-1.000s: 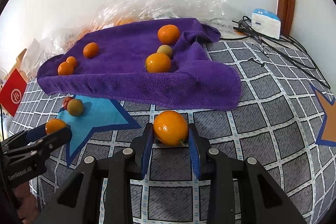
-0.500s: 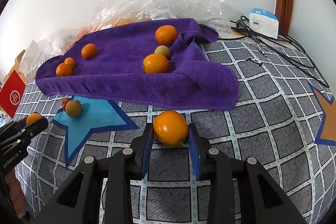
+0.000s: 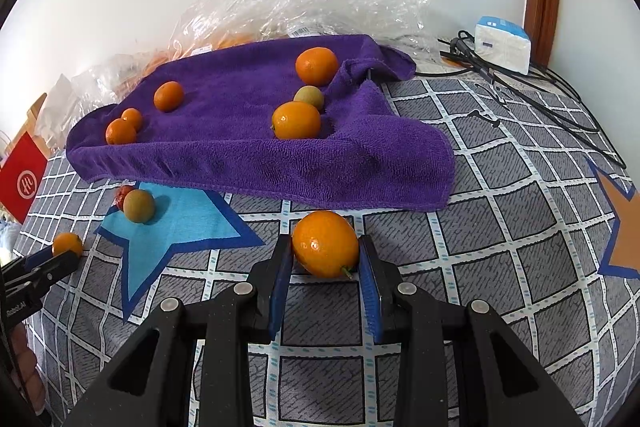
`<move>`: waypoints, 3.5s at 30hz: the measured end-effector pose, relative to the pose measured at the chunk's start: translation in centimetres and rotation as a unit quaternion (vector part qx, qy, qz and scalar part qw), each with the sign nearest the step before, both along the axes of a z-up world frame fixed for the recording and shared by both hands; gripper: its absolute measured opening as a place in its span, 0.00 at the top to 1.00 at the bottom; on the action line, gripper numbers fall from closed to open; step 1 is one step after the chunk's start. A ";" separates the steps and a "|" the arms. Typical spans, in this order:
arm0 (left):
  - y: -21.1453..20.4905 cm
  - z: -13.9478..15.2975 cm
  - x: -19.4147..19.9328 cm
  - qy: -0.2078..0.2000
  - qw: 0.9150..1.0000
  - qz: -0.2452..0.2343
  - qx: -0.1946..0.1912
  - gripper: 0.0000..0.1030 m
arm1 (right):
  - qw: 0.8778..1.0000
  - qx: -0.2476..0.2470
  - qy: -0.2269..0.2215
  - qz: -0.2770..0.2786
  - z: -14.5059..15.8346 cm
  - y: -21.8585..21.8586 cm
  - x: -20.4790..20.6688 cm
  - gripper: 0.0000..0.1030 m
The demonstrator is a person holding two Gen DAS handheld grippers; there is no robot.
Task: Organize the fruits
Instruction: 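Grasp an oval orange fruit from the blue cloth with the left gripper, then carry both held fruits with both grippers onto the purple towel, then lower the fruits onto the towel and open both grippers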
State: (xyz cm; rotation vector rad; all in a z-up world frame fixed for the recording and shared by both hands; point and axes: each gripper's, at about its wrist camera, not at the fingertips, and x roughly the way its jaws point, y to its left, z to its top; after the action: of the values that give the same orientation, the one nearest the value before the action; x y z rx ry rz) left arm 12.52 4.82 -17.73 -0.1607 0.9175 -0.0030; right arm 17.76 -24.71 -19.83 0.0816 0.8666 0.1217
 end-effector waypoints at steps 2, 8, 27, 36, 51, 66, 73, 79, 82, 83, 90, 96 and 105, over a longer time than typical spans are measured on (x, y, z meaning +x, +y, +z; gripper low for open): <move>-0.2 0.1 0.0 0.007 1.000 0.016 -0.013 0.48 | 1.000 0.000 0.000 0.000 0.0 0.1 0.0 0.69; -1.9 0.2 0.0 0.016 0.999 0.020 -0.043 0.48 | 1.000 -0.007 0.000 0.000 0.0 0.3 0.0 0.68; -3.5 -0.5 1.6 -0.015 0.998 -0.019 0.056 0.46 | 1.000 -0.009 0.001 0.005 0.0 0.4 0.0 0.68; -3.5 -0.4 1.9 -0.022 0.998 -0.025 0.055 0.60 | 1.000 -0.006 0.001 0.006 0.0 0.4 0.0 0.68; 0.9 3.7 0.2 -0.046 0.999 0.002 0.011 0.60 | 1.000 -0.007 -0.007 0.020 1.0 1.0 -0.4 0.69; 2.3 9.2 3.7 -0.086 0.996 0.014 -0.012 0.60 | 0.998 0.007 -0.058 0.015 8.1 0.0 1.7 0.69; 3.0 11.4 6.6 -0.098 0.995 0.020 -0.015 0.60 | 0.997 0.013 -0.075 0.018 10.5 -0.5 5.6 0.69; 3.5 11.9 9.4 -0.096 0.995 0.026 -0.020 0.60 | 0.997 0.026 -0.070 0.028 10.6 0.0 8.9 0.69; 3.6 11.8 10.6 -0.093 0.995 0.028 -0.015 0.60 | 0.997 0.026 -0.063 0.041 9.8 1.0 10.8 0.69; 3.7 11.7 11.0 -0.092 0.995 0.029 -0.015 0.60 | 0.997 0.025 -0.060 0.044 9.5 1.1 11.2 0.69; 4.3 10.1 13.4 -0.079 0.996 0.028 -0.024 0.60 | 0.998 0.022 -0.012 0.065 5.5 2.9 14.4 0.69; 4.2 8.0 15.0 -0.058 0.998 0.019 -0.033 0.60 | 0.996 0.009 0.019 0.084 2.5 4.5 15.8 0.69; 1.8 5.7 16.9 -0.030 0.999 -0.013 -0.041 0.60 | 0.995 -0.003 0.020 0.093 1.7 5.1 15.8 0.68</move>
State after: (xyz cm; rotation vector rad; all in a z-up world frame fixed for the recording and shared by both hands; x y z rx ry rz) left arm 29.47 6.60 -12.07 -0.2236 0.8594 -0.0697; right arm 33.61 -19.58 -18.17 -0.0019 0.9145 0.2920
